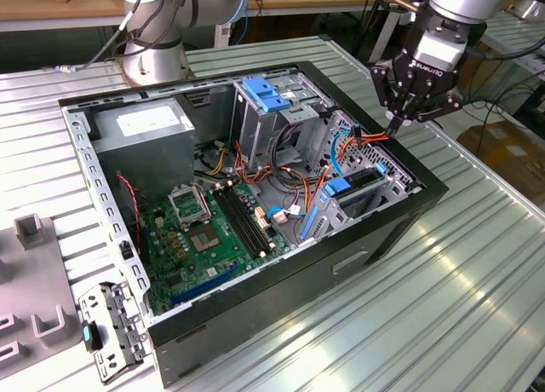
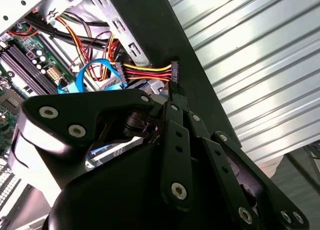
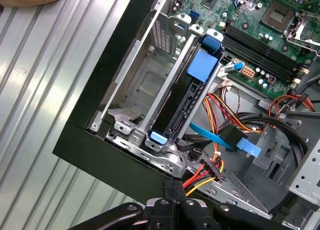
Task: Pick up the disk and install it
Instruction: 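Insert the first disk wire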
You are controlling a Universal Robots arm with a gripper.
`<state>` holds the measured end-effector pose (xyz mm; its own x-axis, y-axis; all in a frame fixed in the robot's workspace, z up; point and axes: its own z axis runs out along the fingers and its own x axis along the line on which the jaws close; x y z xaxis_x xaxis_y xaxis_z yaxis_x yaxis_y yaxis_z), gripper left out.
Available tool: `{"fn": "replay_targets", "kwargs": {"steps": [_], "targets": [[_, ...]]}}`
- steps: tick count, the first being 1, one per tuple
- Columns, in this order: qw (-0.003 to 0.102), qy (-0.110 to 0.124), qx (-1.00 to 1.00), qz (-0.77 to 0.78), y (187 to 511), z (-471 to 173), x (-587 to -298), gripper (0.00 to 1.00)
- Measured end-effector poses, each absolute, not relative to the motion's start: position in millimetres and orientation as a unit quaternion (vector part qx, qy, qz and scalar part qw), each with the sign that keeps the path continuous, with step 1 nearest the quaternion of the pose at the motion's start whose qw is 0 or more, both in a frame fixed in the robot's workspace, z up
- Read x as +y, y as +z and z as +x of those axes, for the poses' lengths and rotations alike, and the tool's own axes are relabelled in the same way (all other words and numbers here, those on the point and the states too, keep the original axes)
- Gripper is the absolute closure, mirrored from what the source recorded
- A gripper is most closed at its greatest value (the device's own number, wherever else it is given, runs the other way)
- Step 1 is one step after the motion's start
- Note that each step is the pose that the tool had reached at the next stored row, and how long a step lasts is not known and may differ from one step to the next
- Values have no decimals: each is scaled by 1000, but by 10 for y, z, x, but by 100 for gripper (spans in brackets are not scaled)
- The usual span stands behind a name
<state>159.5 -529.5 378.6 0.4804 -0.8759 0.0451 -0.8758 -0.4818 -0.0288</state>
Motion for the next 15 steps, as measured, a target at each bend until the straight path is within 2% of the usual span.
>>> {"fn": "replay_targets", "kwargs": {"steps": [15], "targets": [[4,-26,419,-908,3786,1597,-5293,89]]}}
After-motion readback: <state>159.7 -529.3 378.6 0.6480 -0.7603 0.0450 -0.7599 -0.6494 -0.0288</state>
